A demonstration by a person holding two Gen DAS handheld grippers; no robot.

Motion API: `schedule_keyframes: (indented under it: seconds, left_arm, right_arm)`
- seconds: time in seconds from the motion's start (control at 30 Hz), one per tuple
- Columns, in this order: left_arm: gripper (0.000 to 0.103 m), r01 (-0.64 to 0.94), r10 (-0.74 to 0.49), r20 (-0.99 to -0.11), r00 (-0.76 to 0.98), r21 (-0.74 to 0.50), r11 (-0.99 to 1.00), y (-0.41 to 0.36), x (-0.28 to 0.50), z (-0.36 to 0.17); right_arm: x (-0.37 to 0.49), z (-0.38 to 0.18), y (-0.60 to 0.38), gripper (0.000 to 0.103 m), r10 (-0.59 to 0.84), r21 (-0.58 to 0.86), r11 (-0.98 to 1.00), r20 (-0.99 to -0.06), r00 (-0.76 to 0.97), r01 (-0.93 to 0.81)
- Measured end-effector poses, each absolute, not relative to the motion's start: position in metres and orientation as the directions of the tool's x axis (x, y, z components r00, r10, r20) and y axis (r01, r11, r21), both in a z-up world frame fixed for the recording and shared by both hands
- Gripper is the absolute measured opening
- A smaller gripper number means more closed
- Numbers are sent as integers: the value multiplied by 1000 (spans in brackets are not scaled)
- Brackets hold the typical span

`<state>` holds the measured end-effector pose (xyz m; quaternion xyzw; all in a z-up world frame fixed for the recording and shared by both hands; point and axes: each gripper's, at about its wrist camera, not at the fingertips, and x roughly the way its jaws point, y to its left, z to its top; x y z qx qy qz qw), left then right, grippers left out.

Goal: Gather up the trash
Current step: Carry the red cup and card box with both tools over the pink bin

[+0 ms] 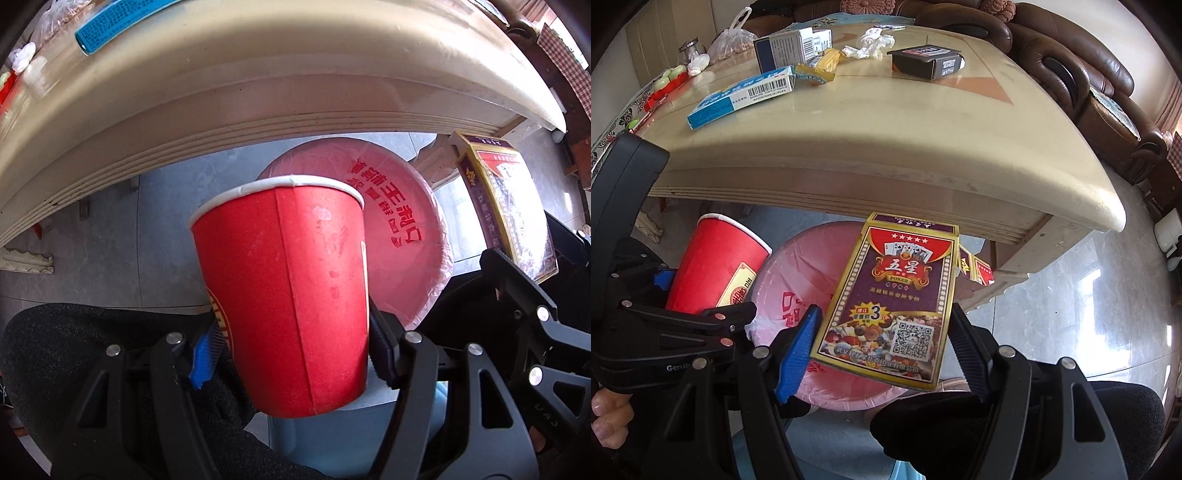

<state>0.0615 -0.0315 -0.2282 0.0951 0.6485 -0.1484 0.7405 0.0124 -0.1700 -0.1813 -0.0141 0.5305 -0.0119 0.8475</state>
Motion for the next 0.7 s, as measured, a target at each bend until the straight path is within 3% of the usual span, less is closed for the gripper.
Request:
schedule_keyframes:
  seconds: [0.7]
  left_arm:
    - [65,358,-43,-998,-42,-55,932,-26,100,-309]
  right_arm:
    - [45,-260,-173,67,-12,-19,1000,-962,273,-24]
